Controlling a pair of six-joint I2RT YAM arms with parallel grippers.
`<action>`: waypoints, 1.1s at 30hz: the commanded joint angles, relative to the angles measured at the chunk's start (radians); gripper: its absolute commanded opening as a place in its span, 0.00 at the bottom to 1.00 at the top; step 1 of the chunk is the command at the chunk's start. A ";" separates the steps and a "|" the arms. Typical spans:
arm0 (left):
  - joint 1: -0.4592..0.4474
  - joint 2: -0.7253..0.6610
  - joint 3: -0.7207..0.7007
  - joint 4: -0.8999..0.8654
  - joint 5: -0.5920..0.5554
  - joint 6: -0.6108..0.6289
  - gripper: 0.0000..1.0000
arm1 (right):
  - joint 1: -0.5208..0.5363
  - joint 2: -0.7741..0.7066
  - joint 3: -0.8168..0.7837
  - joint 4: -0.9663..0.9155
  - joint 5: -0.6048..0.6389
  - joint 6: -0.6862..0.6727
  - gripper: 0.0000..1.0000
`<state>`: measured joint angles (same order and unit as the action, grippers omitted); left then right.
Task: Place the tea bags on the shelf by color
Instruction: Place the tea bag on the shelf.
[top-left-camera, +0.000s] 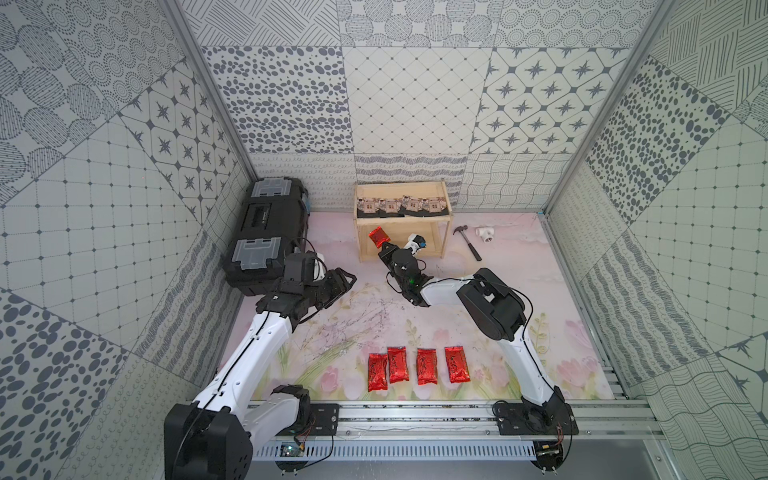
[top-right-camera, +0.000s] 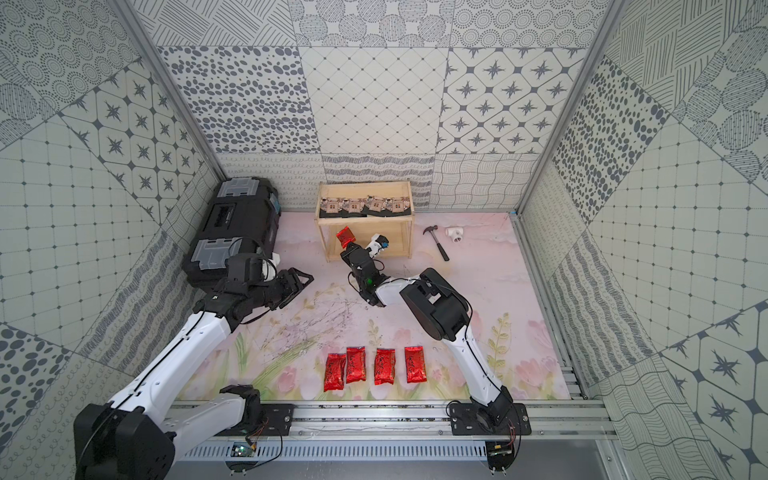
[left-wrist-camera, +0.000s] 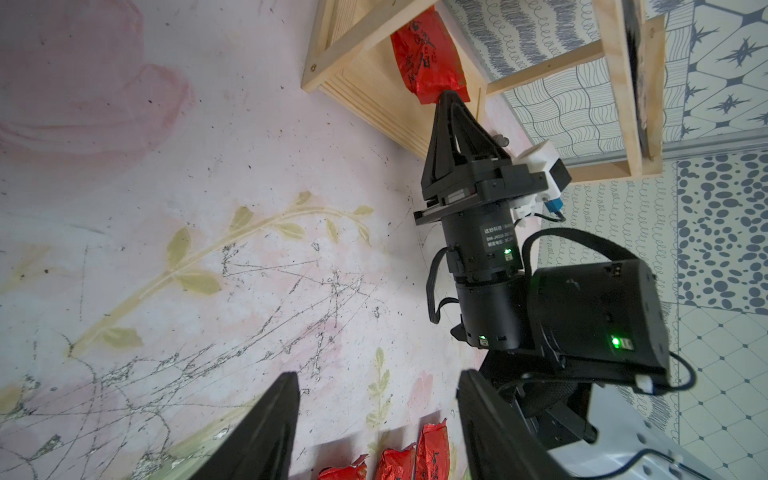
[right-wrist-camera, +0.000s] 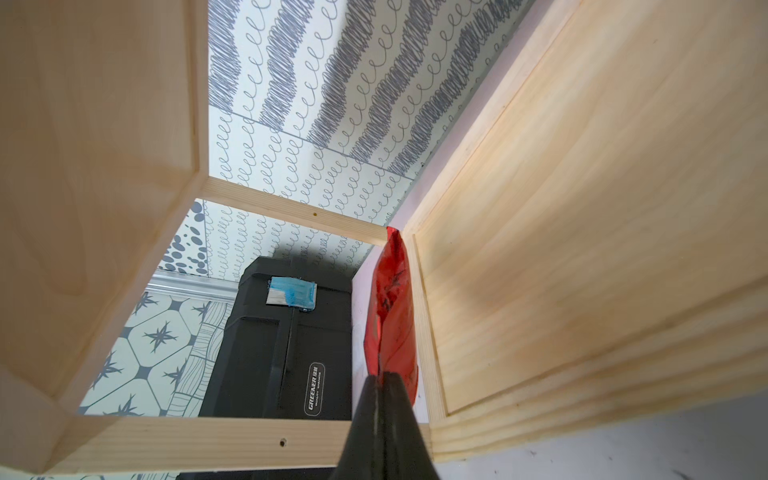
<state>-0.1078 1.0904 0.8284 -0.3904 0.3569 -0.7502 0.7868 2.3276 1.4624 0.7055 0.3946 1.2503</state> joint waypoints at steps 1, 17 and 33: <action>0.005 -0.013 -0.003 -0.033 0.027 0.042 0.66 | 0.000 0.046 0.067 -0.016 0.008 0.016 0.00; 0.005 -0.021 -0.001 -0.041 0.031 0.051 0.66 | 0.010 0.132 0.169 -0.108 0.012 0.056 0.00; 0.004 -0.011 -0.021 -0.013 0.058 0.033 0.66 | 0.032 0.125 0.158 -0.150 -0.031 0.077 0.13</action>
<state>-0.1074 1.0756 0.8154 -0.4145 0.3653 -0.7303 0.8112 2.4489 1.6119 0.5621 0.3782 1.3289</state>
